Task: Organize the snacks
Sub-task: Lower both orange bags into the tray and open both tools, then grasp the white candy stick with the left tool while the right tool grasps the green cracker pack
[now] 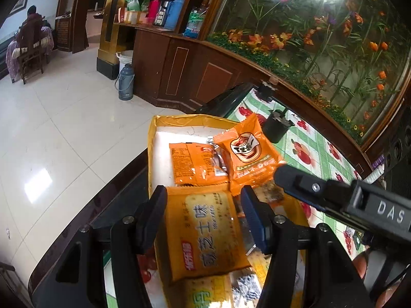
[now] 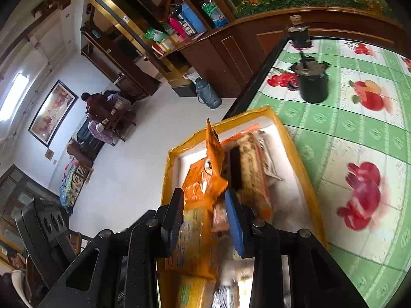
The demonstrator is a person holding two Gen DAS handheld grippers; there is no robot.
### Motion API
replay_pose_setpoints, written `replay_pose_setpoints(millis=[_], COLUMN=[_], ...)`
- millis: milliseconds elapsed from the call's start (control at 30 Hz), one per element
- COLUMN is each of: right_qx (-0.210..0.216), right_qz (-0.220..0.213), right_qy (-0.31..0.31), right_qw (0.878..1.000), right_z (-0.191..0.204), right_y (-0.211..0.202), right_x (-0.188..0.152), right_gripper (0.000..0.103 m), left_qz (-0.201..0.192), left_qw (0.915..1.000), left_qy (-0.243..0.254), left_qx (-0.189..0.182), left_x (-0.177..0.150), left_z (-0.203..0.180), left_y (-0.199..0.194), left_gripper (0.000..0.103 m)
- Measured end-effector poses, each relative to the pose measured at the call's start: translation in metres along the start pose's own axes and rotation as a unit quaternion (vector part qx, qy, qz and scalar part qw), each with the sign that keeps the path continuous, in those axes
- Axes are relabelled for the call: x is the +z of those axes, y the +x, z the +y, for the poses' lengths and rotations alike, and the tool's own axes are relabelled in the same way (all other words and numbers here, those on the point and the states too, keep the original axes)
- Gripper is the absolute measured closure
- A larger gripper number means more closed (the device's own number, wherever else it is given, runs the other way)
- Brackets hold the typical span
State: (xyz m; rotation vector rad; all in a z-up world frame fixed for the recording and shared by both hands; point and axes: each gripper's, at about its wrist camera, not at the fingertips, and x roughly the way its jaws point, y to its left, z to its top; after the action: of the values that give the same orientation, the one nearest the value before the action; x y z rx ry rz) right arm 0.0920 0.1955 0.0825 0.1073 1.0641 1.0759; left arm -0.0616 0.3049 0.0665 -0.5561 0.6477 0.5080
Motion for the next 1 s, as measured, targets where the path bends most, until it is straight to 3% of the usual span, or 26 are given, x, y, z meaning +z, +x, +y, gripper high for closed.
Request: replay_pose_setpoints(millis=[300, 567, 667, 833, 900, 1000], right_qx=[0.009, -0.016, -0.043, -0.101, -0.148, -0.185], right_qz=[-0.042, -0.077, -0.085, -0.125, -0.147, -0.173], right_qy=[0.052, 0.111, 0.132, 0.169, 0.195, 0.228], right_qw=[0.998, 0.991, 0.987, 0.972, 0.958, 0.940], right_z=[-0.049, -0.121, -0.152, -0.208, -0.233, -0.263], right_y=[-0.069, -0.131, -0.159, -0.221, -0.249, -0.274], right_x=[-0.032, -0.063, -0.078, -0.095, -0.100, -0.105], right_gripper=[0.067, 0.067, 0.067, 0.064, 0.053, 0.051], left_qz=[-0.004, 0.012, 0.022, 0.052, 0.067, 0.098], left_qw=[0.9992, 0.9948, 0.9910, 0.9792, 0.9718, 0.9593], left_qy=[0.033, 0.091, 0.121, 0.182, 0.210, 0.240], left_qx=[-0.022, -0.044, -0.052, -0.072, -0.083, -0.112], left_x=[-0.015, -0.038, -0.049, -0.074, -0.084, -0.097], left_z=[-0.041, -0.102, -0.130, -0.191, -0.219, -0.260], left_y=[-0.018, -0.017, -0.013, 0.004, 0.013, 0.030], left_gripper=[0.044, 0.044, 0.044, 0.044, 0.045, 0.045])
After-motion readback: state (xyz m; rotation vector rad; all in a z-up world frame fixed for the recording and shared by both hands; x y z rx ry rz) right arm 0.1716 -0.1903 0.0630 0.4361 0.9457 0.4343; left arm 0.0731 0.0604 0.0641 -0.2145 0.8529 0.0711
